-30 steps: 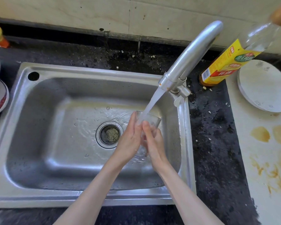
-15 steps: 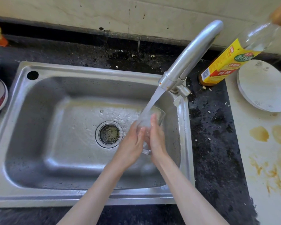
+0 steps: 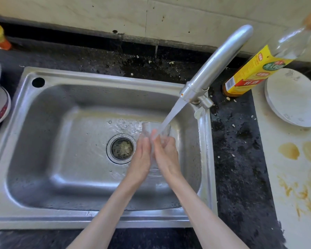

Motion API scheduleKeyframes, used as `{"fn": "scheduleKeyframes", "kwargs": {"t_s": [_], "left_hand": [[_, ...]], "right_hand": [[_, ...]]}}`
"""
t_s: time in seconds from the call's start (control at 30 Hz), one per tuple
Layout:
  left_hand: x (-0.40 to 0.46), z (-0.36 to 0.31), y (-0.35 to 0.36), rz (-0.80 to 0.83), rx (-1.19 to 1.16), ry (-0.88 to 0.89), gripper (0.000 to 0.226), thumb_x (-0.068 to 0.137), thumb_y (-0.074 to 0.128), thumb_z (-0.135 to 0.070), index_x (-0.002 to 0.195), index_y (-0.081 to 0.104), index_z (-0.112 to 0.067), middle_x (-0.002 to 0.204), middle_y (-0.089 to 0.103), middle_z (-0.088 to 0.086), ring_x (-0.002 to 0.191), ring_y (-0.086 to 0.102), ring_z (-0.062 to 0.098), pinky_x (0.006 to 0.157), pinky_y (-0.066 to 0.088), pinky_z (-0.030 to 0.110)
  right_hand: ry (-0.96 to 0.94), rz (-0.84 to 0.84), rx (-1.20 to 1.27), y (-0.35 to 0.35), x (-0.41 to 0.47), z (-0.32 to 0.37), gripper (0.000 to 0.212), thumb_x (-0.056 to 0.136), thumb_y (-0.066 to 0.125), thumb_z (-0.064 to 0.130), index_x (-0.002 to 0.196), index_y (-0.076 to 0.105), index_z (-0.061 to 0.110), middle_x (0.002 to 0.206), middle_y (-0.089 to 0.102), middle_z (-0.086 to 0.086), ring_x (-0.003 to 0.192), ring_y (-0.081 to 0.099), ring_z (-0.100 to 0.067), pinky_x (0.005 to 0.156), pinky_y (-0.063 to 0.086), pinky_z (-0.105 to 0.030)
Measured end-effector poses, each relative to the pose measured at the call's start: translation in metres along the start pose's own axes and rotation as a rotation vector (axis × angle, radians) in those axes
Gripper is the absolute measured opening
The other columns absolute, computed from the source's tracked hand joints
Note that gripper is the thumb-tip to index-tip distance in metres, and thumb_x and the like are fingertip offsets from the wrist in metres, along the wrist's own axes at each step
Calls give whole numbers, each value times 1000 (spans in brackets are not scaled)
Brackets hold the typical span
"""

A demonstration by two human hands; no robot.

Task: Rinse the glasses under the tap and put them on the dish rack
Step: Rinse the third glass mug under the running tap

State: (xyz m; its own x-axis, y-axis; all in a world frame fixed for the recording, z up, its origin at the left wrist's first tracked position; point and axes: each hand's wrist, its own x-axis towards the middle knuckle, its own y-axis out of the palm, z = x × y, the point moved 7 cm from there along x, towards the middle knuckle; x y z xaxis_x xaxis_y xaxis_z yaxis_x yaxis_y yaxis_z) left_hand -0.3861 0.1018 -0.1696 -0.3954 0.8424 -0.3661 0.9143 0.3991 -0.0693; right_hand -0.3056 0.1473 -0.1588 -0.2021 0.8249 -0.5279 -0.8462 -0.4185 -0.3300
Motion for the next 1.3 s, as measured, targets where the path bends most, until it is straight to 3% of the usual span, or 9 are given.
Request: {"fn": "scheduleKeyframes", "kwargs": {"t_s": [0.13,0.43,0.53,0.6,0.7,0.9,1.03,1.17,1.3], "left_hand": [[-5,1,5,10,-8,-12,55,95,23,-49,145,17,-27,145,32,-10,129,27,-15,106,20,7],[-14,7,10,99,78,32,68,93,39,-43,144,-3,-28,148,-2,-23,129,0,-23,104,6,0],[-1,2,-3,9,-73,-20,53,98,30,-36,147,15,-21,151,14,-15,132,16,-13,108,14,5],[7,4,-7,39,-163,-101,60,94,26,-58,141,38,-22,144,43,-3,131,39,5,112,29,29],[12,12,-11,28,-202,-189,66,94,16,-61,121,59,-19,111,69,-1,107,62,10,89,50,26],[17,8,-19,-101,-93,-141,58,95,13,-59,100,64,-32,110,67,-1,109,59,8,99,44,29],[19,23,-26,-184,26,-182,94,73,5,-86,125,53,-25,132,53,9,129,43,24,109,31,48],[19,2,-32,-236,128,-71,60,98,14,-52,100,60,-14,101,64,2,101,58,22,90,44,36],[16,-7,-37,-252,160,-95,33,99,31,-38,81,52,-19,69,49,-7,74,52,23,74,42,39]], "right_hand": [[30,-18,-55,0,4,-9,50,87,46,60,112,45,17,105,58,3,95,56,-12,81,42,-28],[117,70,213,0,19,-5,63,92,27,62,56,64,26,62,65,10,68,62,-9,72,48,-28],[90,90,235,6,15,-2,60,94,20,59,69,65,28,74,68,14,82,64,-7,84,47,-27],[99,162,248,13,12,-6,65,87,18,67,89,69,25,94,71,5,96,65,-12,94,48,-31],[122,255,334,19,8,-10,82,75,21,76,102,72,17,103,72,-9,101,67,-22,95,49,-42],[75,118,175,19,5,-10,96,69,11,88,103,69,20,100,72,-3,101,65,-20,98,45,-46],[-45,89,34,13,-13,5,69,87,24,69,132,41,20,123,56,7,114,54,-15,99,41,-35],[-77,72,12,9,-16,2,69,81,54,60,137,31,25,111,47,24,105,53,-6,94,42,-25],[-40,75,181,-1,-4,-3,66,70,59,70,118,51,27,119,61,0,107,60,-13,89,51,-32]]}}
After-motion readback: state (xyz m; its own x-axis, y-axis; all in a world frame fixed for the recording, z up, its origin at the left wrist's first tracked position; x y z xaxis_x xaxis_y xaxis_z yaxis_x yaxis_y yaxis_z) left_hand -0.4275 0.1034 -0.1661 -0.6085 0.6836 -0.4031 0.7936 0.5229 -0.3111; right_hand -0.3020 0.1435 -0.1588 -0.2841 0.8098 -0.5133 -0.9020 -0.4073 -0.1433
